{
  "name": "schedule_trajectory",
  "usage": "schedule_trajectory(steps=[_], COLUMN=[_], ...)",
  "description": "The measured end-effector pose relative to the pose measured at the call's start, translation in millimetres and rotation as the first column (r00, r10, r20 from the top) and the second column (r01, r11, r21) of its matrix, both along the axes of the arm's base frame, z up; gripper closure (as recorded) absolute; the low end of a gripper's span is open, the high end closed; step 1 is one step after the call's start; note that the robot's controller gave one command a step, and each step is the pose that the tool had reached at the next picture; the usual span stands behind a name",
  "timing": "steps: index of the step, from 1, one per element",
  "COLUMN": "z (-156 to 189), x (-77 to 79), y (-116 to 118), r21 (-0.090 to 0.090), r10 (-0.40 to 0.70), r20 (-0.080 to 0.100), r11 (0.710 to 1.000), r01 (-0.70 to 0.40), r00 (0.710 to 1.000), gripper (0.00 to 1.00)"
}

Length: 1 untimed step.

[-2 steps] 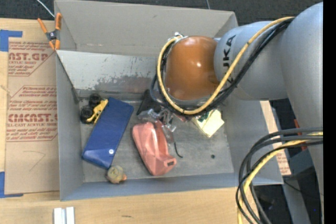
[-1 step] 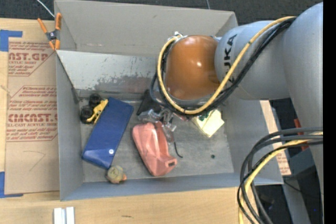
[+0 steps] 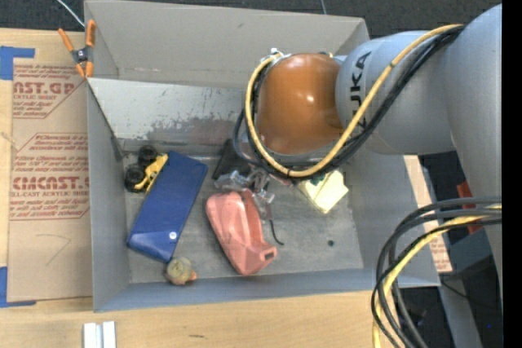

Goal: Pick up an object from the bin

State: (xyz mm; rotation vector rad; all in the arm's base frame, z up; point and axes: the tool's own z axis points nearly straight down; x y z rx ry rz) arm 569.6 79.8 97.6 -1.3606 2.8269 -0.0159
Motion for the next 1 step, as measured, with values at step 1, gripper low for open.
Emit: schedule_trajectory(steps=[1], z=[5.1], x=[-1.5], y=[0.1], r21=[-0.001], r10=[0.017], r20=[-0.005], r11=[1.000], r01=[-0.017], r00=[1.000], gripper=[1.00])
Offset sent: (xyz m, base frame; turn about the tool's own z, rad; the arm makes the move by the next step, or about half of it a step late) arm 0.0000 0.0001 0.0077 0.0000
